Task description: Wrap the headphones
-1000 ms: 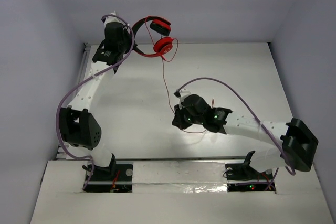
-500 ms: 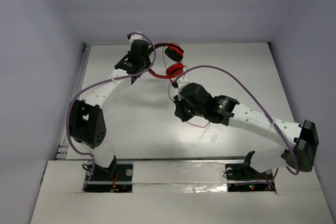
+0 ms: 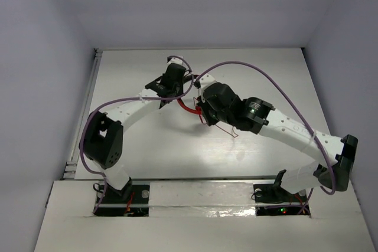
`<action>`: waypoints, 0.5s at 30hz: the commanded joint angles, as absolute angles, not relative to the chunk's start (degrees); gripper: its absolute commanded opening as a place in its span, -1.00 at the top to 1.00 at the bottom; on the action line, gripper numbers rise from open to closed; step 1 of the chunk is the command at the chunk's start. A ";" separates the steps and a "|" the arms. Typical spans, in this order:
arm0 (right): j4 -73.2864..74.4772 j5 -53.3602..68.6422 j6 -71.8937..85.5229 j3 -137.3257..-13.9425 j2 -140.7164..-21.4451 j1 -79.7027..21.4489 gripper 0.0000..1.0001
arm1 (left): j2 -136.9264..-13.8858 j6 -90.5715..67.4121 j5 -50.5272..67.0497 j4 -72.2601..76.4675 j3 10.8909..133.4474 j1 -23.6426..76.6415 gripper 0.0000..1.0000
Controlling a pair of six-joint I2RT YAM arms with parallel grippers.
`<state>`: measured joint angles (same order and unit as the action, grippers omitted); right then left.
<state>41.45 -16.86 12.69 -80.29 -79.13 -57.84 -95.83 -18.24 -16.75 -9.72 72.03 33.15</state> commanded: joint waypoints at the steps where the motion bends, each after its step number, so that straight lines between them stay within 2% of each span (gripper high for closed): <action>1: 43.68 -22.23 10.20 -83.05 -80.59 -58.45 1.00 | -90.36 -15.91 -13.19 -7.63 72.51 34.71 1.00; 9: 42.46 -29.17 8.44 -82.80 -80.95 -56.26 1.00 | -88.16 -10.46 -7.31 -13.71 74.09 36.04 1.00; 15: 37.97 -26.37 7.82 -80.77 -78.40 -53.00 1.00 | -85.70 -8.52 -6.51 -15.29 72.25 36.04 1.00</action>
